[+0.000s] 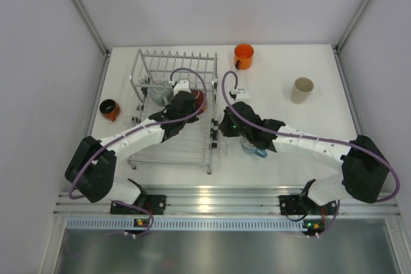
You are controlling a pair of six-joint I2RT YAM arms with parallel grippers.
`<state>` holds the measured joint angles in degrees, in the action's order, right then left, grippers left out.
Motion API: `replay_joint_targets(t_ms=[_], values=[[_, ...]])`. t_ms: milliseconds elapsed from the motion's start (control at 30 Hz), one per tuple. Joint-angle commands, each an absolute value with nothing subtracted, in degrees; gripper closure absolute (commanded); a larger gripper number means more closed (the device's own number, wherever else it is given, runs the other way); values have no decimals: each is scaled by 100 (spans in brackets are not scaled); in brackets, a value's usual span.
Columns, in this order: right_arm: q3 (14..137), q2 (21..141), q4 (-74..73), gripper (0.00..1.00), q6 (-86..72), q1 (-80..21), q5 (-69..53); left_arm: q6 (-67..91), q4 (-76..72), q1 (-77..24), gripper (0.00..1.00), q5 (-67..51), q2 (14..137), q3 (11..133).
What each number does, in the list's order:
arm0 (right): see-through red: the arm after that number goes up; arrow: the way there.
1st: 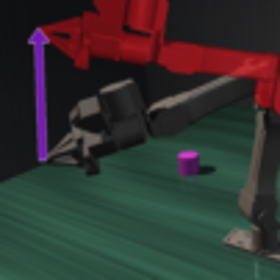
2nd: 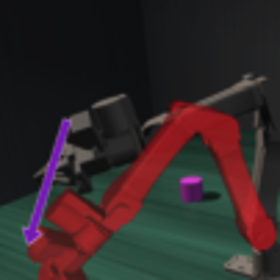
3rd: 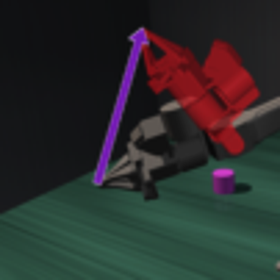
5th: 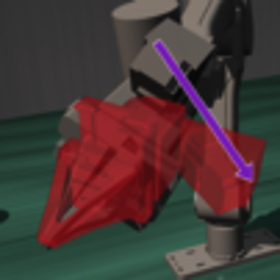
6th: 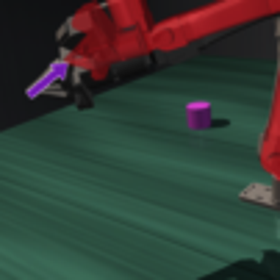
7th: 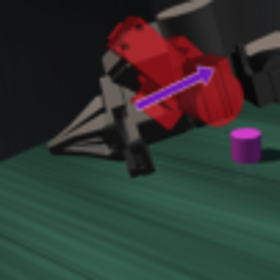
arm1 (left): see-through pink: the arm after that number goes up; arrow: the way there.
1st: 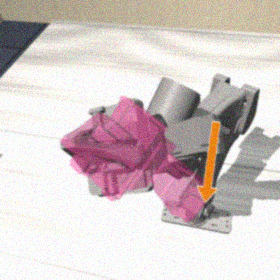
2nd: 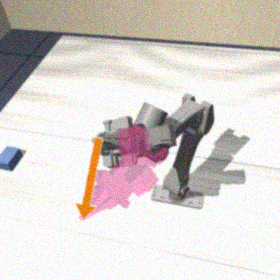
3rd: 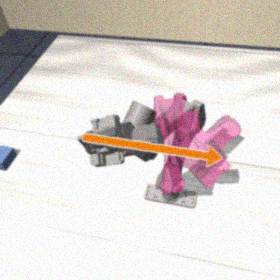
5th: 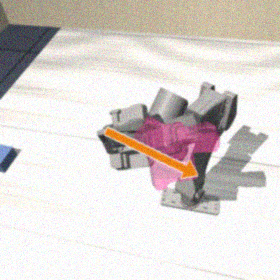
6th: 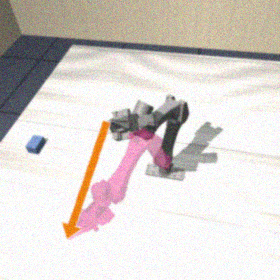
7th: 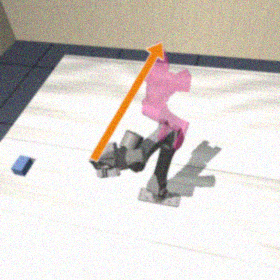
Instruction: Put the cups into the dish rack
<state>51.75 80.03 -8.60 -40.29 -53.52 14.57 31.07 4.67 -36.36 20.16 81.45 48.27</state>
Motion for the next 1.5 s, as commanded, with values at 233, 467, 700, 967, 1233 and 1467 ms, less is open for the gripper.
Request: replay_joint_targets(t_ms=[233,467,700,967,1233,1467], values=[[5194,7928,-598,100,-4052,-5555,1389,2751,-237,-3612,100,2417,8367,5045],[5168,7937,-571,100,-4052,-5563,1371,2672,-413,-3612,100,2487,8455,5133],[5089,7857,-536,100,-4052,-5572,1397,2715,-413,-3612,100,2680,8648,5265],[5089,7849,-519,100,-4043,-5581,1380,2611,-413,-3612,91,2707,8710,5353],[5071,7822,-536,100,-3999,-5581,1397,2610,-369,-3612,52,2558,8237,5072],[5142,7761,-624,97,-3938,-5564,1459,2811,-28,-3612,48,2251,7753,4817]])
